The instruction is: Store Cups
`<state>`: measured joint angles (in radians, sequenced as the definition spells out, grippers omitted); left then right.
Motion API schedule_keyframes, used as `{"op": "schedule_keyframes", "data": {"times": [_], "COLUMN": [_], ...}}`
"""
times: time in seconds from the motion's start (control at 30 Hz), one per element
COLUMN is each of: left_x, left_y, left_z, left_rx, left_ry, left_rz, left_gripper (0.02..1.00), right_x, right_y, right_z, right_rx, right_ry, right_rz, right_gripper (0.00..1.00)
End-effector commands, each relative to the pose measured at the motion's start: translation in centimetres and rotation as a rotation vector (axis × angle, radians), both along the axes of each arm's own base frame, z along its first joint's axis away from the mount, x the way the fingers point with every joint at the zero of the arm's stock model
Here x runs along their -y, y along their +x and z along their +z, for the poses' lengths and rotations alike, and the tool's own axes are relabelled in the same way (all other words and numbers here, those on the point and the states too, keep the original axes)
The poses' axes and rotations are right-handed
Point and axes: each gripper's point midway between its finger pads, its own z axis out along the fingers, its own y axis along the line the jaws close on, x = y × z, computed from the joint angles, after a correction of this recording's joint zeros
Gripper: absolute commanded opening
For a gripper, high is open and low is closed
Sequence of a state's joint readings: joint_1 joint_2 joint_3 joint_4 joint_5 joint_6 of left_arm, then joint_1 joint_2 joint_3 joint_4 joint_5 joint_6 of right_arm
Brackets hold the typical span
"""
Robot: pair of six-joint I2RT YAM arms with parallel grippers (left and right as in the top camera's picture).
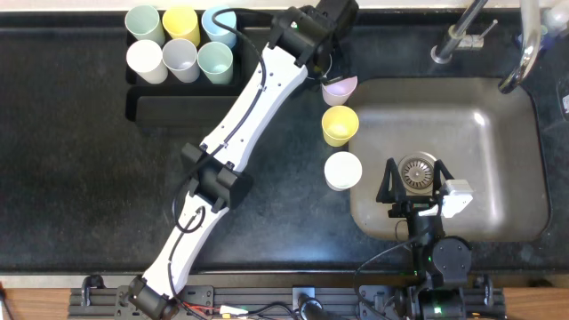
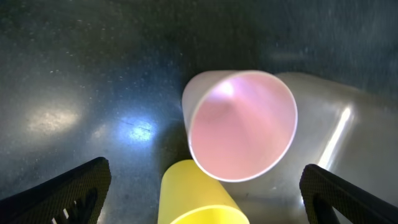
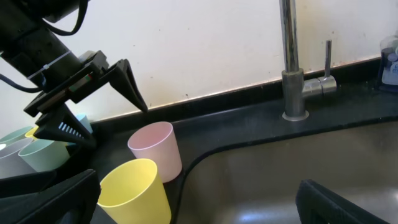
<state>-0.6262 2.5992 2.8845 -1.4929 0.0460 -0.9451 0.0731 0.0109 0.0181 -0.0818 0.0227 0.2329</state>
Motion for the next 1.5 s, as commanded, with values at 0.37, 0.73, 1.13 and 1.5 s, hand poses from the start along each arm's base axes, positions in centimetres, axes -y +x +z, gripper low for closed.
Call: {"op": "schedule_keyframes", "data": {"times": [0.37, 0.73, 1.13, 1.5], "left_x": [-0.8, -0.5, -0.8, -1.0], "left_y": [0.4, 0.0, 0.2, 1.1], "left_z": [-3.0, -3.9, -5.8, -5.4], "left_rx": [-0.094, -0.118, -0.155, -0.112], "left_ry": [-0.012, -0.011, 0.001, 0.009], "left_rz": [0.083, 0.026, 0.035, 0.045], "left_gripper": [0.998, 0.998, 0.998, 0.036], "right_x": [-0.1, -0.1, -0.1, -0.1], "right_y": [0.0, 0.0, 0.0, 0.0], "right_z": [-0.4, -0.4, -0.4, -0.4], "right_rx": [-0.001, -0.001, -0.001, -0.001], "right_ry": [0.003, 0.003, 0.003, 0.003], "right_rz": [0.003, 0.003, 0.003, 0.003], "right_gripper": [0.998, 0.998, 0.998, 0.998]}}
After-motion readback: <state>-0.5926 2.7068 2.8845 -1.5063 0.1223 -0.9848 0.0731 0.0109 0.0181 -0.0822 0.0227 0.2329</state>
